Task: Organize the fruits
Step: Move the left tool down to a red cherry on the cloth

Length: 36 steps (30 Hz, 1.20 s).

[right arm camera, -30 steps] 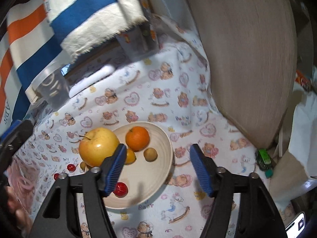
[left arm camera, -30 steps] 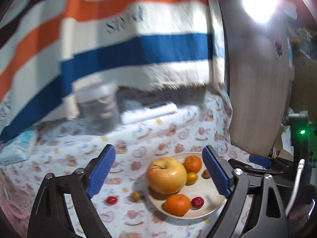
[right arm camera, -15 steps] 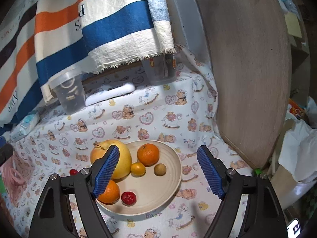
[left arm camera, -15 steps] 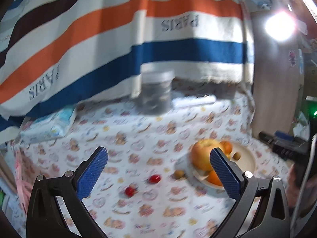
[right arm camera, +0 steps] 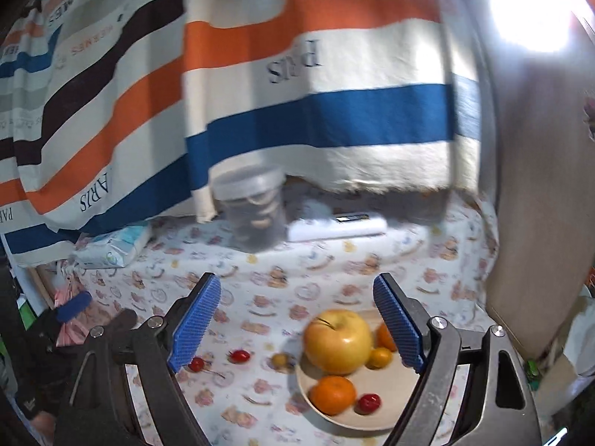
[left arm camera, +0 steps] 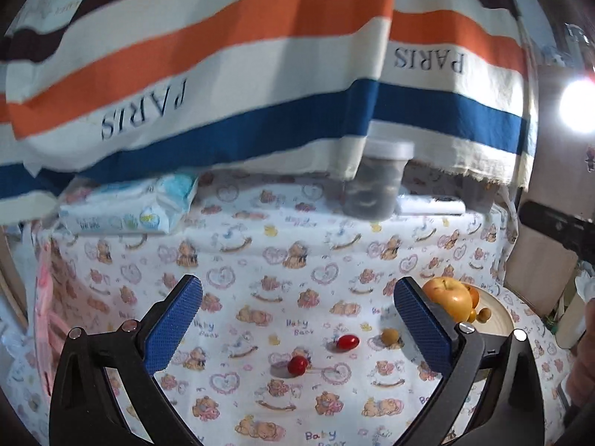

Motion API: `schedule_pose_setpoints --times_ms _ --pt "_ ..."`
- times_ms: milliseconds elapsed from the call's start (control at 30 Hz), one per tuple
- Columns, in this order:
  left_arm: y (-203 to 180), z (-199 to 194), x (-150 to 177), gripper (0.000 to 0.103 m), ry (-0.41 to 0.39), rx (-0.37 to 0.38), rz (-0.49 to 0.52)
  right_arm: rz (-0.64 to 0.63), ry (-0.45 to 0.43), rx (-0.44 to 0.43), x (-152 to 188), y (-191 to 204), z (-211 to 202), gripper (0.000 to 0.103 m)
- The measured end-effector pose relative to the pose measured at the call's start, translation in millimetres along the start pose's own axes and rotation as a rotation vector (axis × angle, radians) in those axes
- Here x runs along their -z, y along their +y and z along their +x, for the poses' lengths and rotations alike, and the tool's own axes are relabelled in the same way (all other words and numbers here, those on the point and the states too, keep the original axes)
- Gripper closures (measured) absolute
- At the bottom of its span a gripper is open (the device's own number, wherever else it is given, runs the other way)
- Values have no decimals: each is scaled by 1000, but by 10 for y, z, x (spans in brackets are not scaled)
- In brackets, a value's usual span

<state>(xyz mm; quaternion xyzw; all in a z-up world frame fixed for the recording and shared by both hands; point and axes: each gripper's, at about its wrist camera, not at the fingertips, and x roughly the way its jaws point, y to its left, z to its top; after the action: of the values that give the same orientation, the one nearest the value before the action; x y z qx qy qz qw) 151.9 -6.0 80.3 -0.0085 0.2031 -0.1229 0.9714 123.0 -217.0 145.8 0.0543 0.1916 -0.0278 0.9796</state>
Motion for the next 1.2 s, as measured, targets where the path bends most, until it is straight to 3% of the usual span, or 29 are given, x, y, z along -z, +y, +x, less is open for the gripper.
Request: schedule_pose_setpoints --times_ms 200,300,367,467,567,767,967,1200 --pt "145 238 155 1 76 6 -15 -18 33 -34 161 200 290 18" --pt "230 452 249 2 152 30 -49 -24 68 -23 287 181 456 18" --pt "288 637 325 14 225 93 -92 -25 93 -14 353 153 553 18" --pt "343 882 455 32 332 119 -127 -8 139 -16 439 97 685 18" --pt "404 1027 554 44 400 153 -169 11 195 -61 508 76 798 18" --pt "380 1126 642 61 454 177 -174 -9 243 -68 625 100 918 18" --pt "274 1155 680 62 466 173 -130 -13 259 -55 666 69 982 18" --pt "270 1215 737 65 494 172 -130 12 316 -99 721 32 1104 18"
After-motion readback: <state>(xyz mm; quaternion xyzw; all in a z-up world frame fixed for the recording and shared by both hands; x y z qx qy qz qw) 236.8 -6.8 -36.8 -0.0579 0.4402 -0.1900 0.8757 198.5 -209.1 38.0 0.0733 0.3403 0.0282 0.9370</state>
